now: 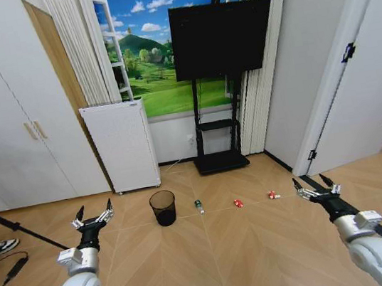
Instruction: Pick up the trash bin and place the garbage on the floor into it.
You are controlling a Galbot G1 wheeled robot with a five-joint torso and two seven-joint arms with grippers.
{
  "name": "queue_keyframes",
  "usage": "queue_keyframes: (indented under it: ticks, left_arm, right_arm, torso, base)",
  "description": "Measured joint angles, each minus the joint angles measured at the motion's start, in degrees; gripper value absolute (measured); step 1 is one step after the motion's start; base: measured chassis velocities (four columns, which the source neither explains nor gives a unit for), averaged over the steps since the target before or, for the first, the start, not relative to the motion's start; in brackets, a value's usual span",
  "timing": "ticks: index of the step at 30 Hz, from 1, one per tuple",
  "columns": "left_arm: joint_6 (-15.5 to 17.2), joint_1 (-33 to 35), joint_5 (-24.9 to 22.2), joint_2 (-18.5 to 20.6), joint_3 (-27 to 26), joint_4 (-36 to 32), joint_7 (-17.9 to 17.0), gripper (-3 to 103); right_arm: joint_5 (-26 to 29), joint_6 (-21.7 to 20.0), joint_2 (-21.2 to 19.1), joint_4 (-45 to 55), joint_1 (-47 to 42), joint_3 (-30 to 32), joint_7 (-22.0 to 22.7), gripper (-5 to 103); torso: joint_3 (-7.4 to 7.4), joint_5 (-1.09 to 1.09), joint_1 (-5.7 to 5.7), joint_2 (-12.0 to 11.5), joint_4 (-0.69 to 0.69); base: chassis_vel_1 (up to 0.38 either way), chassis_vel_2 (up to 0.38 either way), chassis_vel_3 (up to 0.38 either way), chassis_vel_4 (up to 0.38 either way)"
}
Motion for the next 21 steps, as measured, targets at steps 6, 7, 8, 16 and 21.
queue_keyframes:
  ticks: [6, 7, 8, 16, 21]
  left_arm:
    - [-0.1, 0.4, 0.0, -0.1, -0.4, -0.3, 0.1, 100]
    - [-0.1, 0.4, 0.0, -0.1, -0.4, -0.3, 0.1, 100]
    - [-0.1, 0.4, 0.0, -0.2, -0.5, -0.3, 0.2, 100]
    - [-0.3, 0.8, 0.5, -0.3, -0.6, -0.3, 0.6, 100]
    - [-0.8, 0.3, 1.2, -0.3, -0.8, 0.2, 0.4, 100]
  right_arm:
    - [0.8, 0.0, -0.3, -0.1, 0.1, 0.1, -0.2, 100]
    - [0.8, 0.0, -0.3, -0.1, 0.1, 0.1, -0.2, 100]
    - [0.8, 0.0, -0.3, -0.1, 0.2, 0.1, -0.3, 100]
    - [0.6, 0.0, -0.2, -0.5, 0.2, -0.1, -0.7, 100]
    - [0.6, 0.0, -0.2, -0.9, 0.5, -0.4, -0.8, 100]
  torso:
    - [0.0, 0.0, -0.01, 0.0, 0.0]
    - [0.0, 0.0, -0.01, 0.0, 0.0]
    - [0.0, 0.0, -0.01, 0.0, 0.0]
    - [0.0, 0.0, 0.0, 0.0, -0.01]
    - [0.0, -0.01, 0.0, 0.0, -0.02]
  base:
    - [-0.039, 0.034, 0.026, -0.021]
    - [-0.094, 0.073, 0.086, -0.088]
    - [-0.097, 0.126, 0.086, -0.143]
    - [-0.174, 0.172, 0.178, -0.183]
    - [-0.254, 0.253, 0.262, -0.26]
